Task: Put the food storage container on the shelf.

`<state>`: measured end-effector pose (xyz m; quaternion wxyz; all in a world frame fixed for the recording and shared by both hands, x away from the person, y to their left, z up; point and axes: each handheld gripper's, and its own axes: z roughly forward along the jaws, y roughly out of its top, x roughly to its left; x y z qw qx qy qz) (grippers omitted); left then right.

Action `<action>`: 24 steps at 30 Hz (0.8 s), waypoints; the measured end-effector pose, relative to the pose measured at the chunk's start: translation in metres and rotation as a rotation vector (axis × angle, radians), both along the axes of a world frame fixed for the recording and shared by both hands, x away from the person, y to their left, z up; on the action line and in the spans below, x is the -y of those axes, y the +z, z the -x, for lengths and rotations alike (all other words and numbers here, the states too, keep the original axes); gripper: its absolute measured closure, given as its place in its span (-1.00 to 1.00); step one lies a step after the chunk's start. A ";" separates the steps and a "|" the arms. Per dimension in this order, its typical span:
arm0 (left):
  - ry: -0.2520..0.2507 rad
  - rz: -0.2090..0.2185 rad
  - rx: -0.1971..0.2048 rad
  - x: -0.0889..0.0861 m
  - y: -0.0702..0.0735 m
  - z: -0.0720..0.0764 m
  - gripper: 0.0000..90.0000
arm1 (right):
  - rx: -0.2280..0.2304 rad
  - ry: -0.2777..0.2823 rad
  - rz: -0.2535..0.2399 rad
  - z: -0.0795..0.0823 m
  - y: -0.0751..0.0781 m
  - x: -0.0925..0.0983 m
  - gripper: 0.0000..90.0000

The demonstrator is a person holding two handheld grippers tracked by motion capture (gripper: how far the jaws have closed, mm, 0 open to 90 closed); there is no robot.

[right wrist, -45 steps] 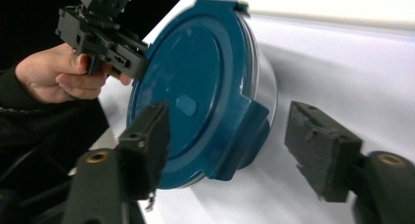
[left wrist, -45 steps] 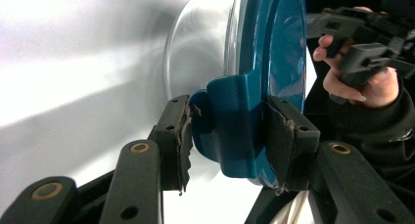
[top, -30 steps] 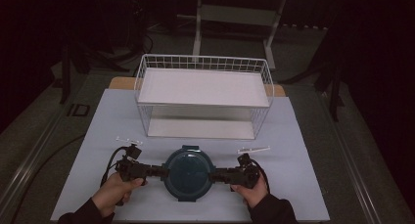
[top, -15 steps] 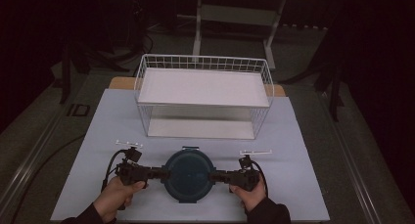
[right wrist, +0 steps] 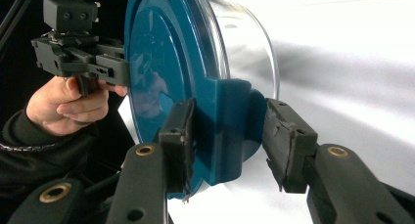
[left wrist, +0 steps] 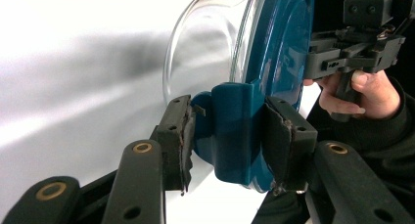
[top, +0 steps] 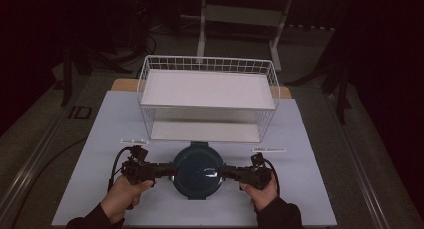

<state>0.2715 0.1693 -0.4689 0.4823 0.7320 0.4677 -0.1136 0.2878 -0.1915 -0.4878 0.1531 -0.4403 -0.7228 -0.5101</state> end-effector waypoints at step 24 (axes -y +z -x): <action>0.003 0.023 0.167 0.033 -0.003 -0.052 0.26 | 0.159 -0.036 0.031 -0.051 0.018 0.033 0.25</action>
